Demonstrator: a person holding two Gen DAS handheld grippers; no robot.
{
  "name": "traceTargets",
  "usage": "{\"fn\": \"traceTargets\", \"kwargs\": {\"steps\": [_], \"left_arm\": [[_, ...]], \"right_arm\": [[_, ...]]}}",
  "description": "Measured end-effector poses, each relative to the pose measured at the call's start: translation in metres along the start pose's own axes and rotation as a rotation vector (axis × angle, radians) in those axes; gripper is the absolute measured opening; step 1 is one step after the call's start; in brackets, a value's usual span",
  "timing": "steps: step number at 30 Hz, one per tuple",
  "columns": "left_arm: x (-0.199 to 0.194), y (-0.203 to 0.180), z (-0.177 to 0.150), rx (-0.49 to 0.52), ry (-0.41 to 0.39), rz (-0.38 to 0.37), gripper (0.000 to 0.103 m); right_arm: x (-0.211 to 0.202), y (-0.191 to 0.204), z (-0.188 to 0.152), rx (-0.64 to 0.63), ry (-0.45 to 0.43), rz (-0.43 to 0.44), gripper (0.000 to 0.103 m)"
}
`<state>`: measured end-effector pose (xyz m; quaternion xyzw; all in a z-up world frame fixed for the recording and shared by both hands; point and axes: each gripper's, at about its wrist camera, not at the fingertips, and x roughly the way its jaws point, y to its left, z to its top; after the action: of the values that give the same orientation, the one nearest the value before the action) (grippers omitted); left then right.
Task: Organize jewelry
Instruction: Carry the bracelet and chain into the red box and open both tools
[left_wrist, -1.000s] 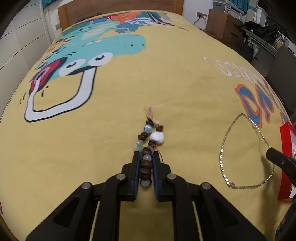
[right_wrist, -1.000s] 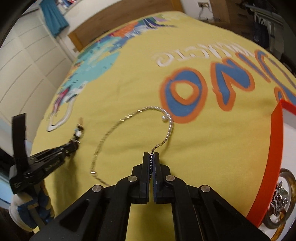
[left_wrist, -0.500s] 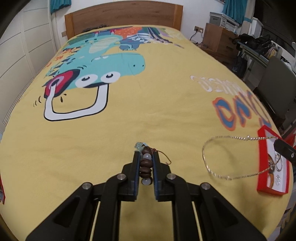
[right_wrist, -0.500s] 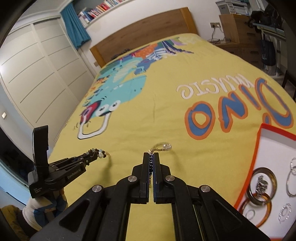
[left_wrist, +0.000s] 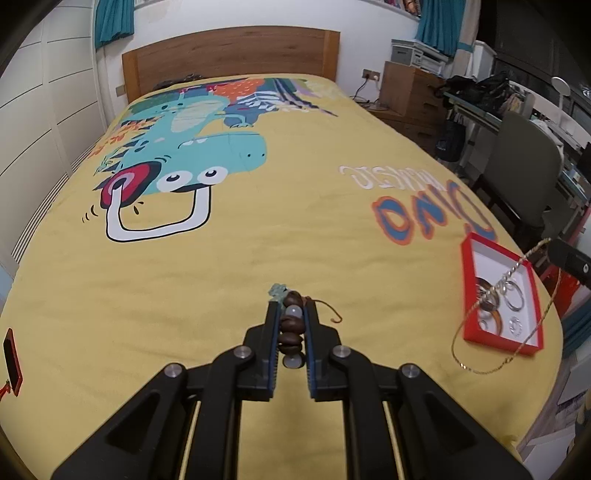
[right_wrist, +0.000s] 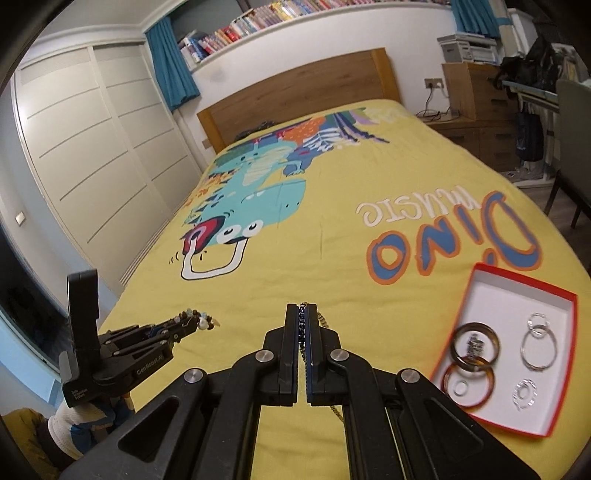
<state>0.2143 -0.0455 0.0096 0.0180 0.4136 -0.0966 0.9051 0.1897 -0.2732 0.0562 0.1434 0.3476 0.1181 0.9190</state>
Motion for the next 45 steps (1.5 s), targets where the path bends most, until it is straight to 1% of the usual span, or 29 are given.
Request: {"fn": "traceTargets", "kwargs": {"steps": [5, 10, 15, 19, 26, 32, 39, 45], "left_arm": [[-0.018, -0.023, 0.001, 0.028, -0.021, -0.012, 0.011], [-0.028, -0.056, 0.011, 0.062, -0.045, -0.04, 0.011], [-0.022, -0.103, 0.022, 0.098, -0.042, -0.096, 0.011], [-0.009, -0.143, 0.028, 0.137, -0.025, -0.136, 0.011], [0.025, -0.213, 0.045, 0.22, 0.003, -0.197, 0.011], [0.062, -0.26, 0.059, 0.278, 0.026, -0.228, 0.011], [0.106, -0.299, 0.069, 0.316, 0.055, -0.244, 0.011], [0.144, -0.319, 0.068, 0.341, 0.094, -0.231, 0.011]], "right_arm": [[-0.035, -0.01, 0.0, 0.001, -0.034, -0.026, 0.003], [-0.068, -0.032, 0.011, 0.003, -0.075, -0.065, 0.003], [-0.094, -0.06, 0.026, -0.004, -0.108, -0.112, 0.003], [-0.104, -0.096, 0.037, 0.011, -0.129, -0.151, 0.003], [-0.094, -0.158, 0.045, 0.072, -0.131, -0.202, 0.003], [-0.073, -0.197, 0.05, 0.099, -0.129, -0.239, 0.003], [-0.053, -0.23, 0.056, 0.128, -0.14, -0.251, 0.003], [-0.028, -0.25, 0.048, 0.139, -0.114, -0.272, 0.003]]}}
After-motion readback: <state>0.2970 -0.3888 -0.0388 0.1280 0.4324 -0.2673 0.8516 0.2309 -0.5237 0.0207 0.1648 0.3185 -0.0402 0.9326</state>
